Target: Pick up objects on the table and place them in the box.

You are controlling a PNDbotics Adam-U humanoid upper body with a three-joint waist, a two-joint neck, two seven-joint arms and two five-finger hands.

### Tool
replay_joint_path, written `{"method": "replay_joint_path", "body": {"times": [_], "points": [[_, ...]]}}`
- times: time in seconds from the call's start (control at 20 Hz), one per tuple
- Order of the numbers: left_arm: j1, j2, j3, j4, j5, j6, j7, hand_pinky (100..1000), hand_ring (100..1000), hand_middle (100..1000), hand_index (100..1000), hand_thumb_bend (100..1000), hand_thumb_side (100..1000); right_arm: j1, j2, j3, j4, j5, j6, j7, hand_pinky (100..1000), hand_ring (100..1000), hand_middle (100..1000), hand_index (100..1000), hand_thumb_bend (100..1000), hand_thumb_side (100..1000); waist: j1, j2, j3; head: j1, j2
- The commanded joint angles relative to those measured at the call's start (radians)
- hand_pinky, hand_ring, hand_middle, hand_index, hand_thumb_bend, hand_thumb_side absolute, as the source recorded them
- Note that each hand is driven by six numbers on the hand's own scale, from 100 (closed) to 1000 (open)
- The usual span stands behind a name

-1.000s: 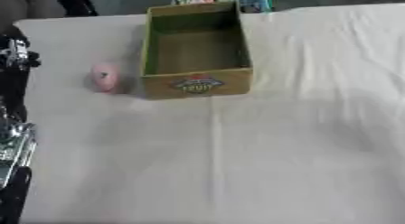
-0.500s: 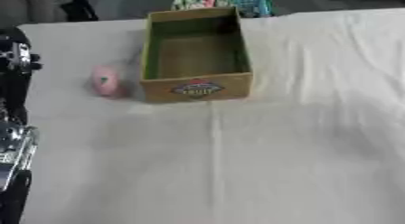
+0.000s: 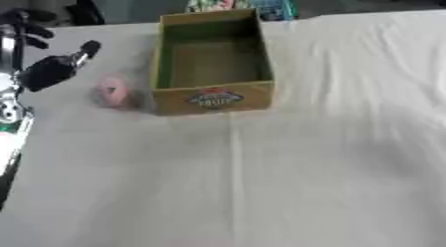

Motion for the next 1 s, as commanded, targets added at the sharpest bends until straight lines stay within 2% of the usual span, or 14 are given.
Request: {"method": "replay_joint_path", "body": {"times": [0.05, 0.2, 0.35, 0.7, 1.0], "points": [[-0.057, 0.065, -0.03, 0.056, -0.162, -0.03, -0.193, 655, 621, 654, 733, 609, 100, -0.009, -0.024, -0.005, -0.019, 0.001, -0.002, 0.005, 639, 699, 710, 849, 100, 275, -0.005, -0.02, -0.004, 0.005, 0.01], [-0.096, 0.068, -0.043, 0.087, -0.254, -0.074, -0.329, 668, 607, 639, 739, 584, 100, -0.008, -0.024, -0.004, -0.019, -0.001, -0.002, 0.007, 639, 699, 710, 849, 100, 275, -0.005, -0.021, -0.007, 0.007, 0.013], [-0.114, 0.062, -0.049, 0.108, -0.299, -0.098, -0.391, 669, 607, 641, 746, 576, 100, -0.009, -0.024, -0.004, -0.019, -0.001, -0.002, 0.009, 639, 699, 710, 849, 100, 274, -0.004, -0.022, -0.007, 0.009, 0.014], [-0.109, 0.043, -0.058, 0.166, -0.3, -0.127, -0.459, 658, 596, 634, 751, 599, 100, -0.008, -0.024, -0.004, -0.019, -0.002, -0.003, 0.01, 640, 700, 711, 849, 100, 273, -0.003, -0.02, -0.007, 0.012, 0.014], [-0.108, 0.02, -0.065, 0.226, -0.242, -0.131, -0.457, 636, 578, 617, 749, 601, 100, -0.009, -0.022, -0.003, -0.02, -0.003, -0.003, 0.013, 641, 701, 711, 849, 100, 273, -0.004, -0.019, -0.008, 0.016, 0.013]]}}
